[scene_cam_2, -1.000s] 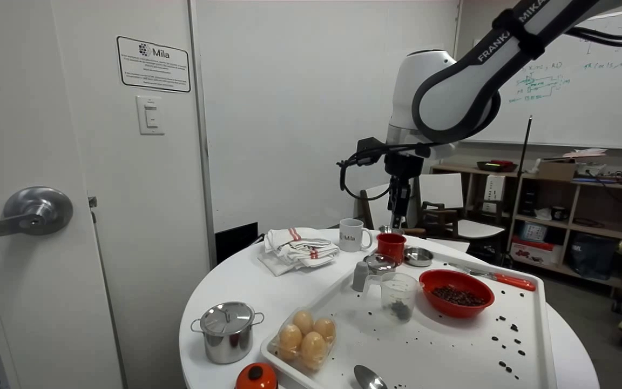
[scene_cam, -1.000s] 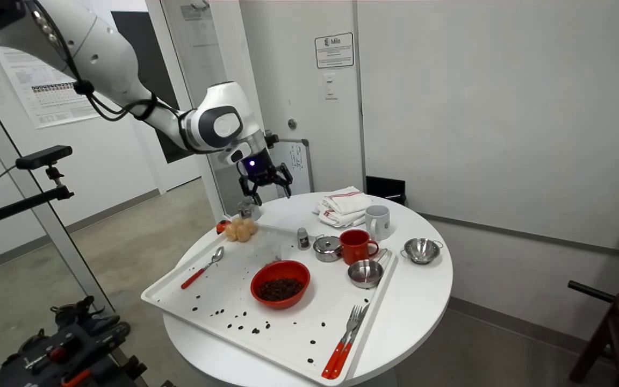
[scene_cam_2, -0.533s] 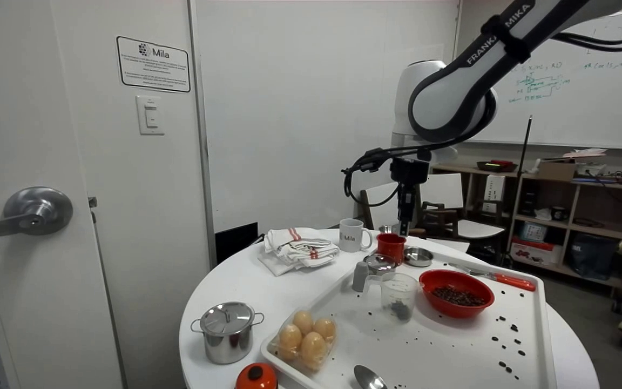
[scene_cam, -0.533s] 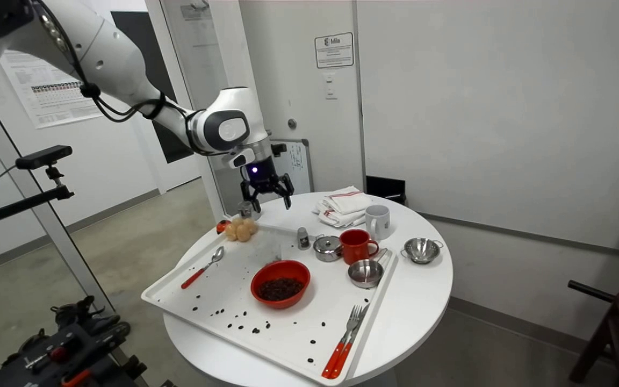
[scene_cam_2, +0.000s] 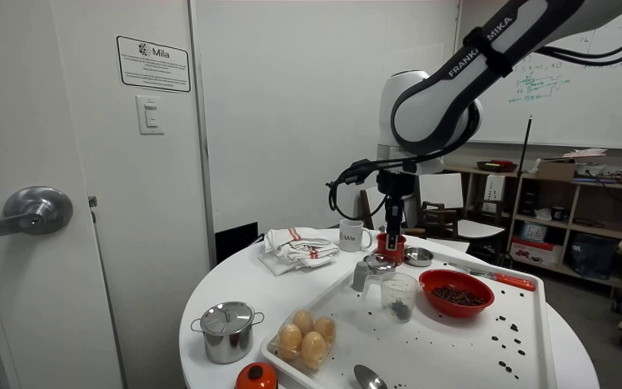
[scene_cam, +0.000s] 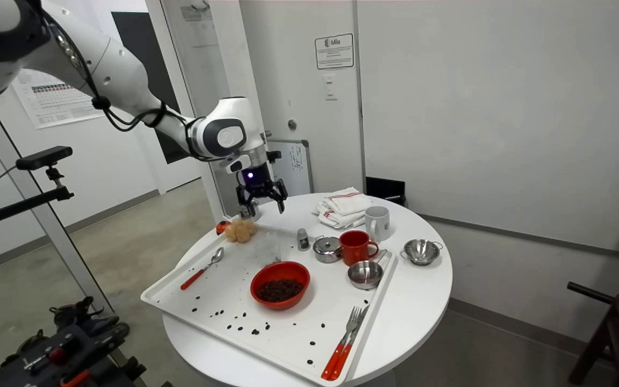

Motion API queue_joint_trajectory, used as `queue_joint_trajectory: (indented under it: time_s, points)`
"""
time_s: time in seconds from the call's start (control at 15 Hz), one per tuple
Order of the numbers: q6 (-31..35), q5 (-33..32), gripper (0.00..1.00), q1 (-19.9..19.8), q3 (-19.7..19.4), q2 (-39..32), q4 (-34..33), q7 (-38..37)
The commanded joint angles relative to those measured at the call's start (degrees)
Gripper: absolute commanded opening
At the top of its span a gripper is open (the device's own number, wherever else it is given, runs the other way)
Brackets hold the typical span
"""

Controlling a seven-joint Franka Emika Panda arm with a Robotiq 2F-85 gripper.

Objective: Pour the contents of the cup into the bowl

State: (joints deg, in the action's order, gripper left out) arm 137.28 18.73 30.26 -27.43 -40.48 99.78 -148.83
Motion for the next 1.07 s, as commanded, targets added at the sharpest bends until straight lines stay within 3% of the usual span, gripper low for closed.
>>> queue_joint_trajectory:
  time_s: [0.0,0.33,1.0]
  points:
    - [-0.15,0.59,1.0,-0.51,1.11,-2.76,-3.96,0.0]
    - [-1.61,0.49,1.0,-1.7,2.2,-5.46,-7.46,0.13]
    - [-3.93,1.4,1.0,0.31,-0.69,-12.93,-11.59,0.0]
